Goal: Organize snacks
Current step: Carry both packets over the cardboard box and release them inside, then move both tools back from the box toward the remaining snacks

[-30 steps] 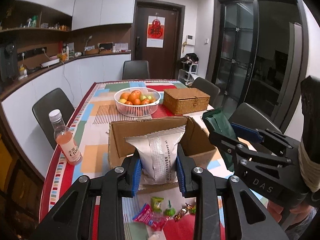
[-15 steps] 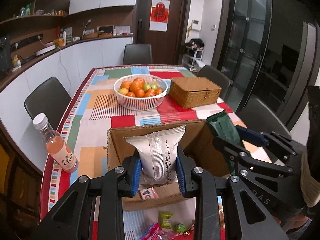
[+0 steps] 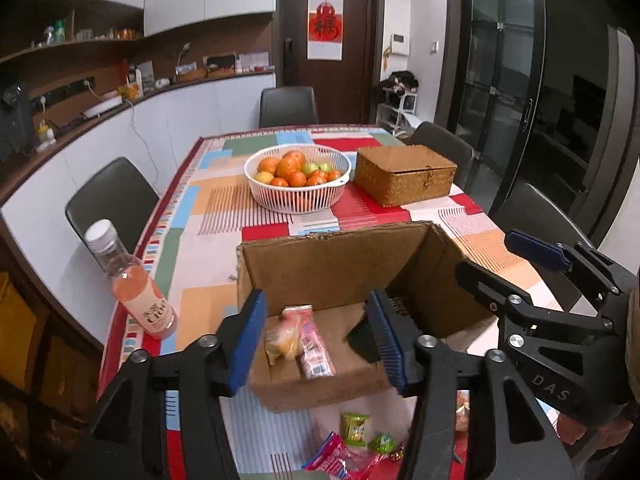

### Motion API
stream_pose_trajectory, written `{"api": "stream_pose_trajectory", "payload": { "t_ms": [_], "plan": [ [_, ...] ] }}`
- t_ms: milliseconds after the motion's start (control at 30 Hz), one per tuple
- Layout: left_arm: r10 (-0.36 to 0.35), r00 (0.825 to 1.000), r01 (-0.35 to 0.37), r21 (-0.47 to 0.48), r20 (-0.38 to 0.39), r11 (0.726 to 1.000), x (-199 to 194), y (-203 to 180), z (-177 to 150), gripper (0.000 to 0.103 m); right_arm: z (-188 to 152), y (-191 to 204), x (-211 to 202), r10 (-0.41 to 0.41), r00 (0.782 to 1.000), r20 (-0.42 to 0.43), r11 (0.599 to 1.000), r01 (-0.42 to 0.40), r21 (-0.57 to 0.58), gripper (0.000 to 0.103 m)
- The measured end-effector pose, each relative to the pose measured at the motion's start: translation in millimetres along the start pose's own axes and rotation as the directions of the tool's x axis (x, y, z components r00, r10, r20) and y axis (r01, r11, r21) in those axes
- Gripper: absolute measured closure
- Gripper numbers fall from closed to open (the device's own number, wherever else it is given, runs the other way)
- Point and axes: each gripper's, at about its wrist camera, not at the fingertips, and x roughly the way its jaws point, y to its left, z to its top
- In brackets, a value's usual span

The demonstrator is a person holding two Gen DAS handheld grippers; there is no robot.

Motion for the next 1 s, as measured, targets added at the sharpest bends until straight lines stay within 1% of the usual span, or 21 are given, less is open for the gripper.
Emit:
{"api": "stream_pose_trajectory", "payload": {
  "t_ms": [67,233,300,400,500,600,767,900,1000],
  "plan": [
    [0.001,1.0,-0.001,0.008,0.019,1.0,-13,-2,-6,0.046,-4,3,-12,0.017,1.0,0.019,1.0,-0.017,-0.001,0.04],
    [-0.035,0.998,0.036,-0.003,0.057,0.999,-44,-5,-23,0.044,-17,10,-43,0.041,0.997,0.062,0.999,-0.041,-0.008,0.04],
    [-0.04,0.997,0.041,-0.009,0.067,0.999,-55,-6,-32,0.043,-25,12,-55,0.047,0.996,0.073,0.999,-0.046,-0.012,0.04],
    [-0.046,0.997,0.047,-0.013,0.067,0.999,-65,-9,-44,0.043,-38,15,-66,0.063,0.996,0.066,0.998,-0.063,-0.01,0.04],
    [-0.044,0.997,0.045,-0.013,0.063,0.999,-73,-12,-58,0.04,-50,17,-71,0.076,0.996,0.05,0.997,-0.075,-0.007,0.04],
    [-0.04,0.998,0.041,-0.022,0.046,0.999,-77,-14,-71,0.04,-63,17,-72,0.1,0.995,0.013,0.995,-0.1,0.012,0.04],
    [-0.038,0.999,0.039,-0.013,0.016,0.999,-81,-18,-92,0.04,-85,18,-75,0.103,0.994,-0.022,0.995,-0.102,0.017,0.04],
    [-0.04,0.999,0.04,-0.004,-0.022,0.999,-81,-21,-110,0.04,-102,19,-79,0.107,0.993,-0.05,0.994,-0.106,0.024,0.04],
    [-0.049,0.997,0.049,-0.006,-0.063,0.999,-76,-23,-124,0.04,-115,17,-77,0.12,0.989,-0.089,0.992,-0.117,0.045,0.04]
  ]
}}
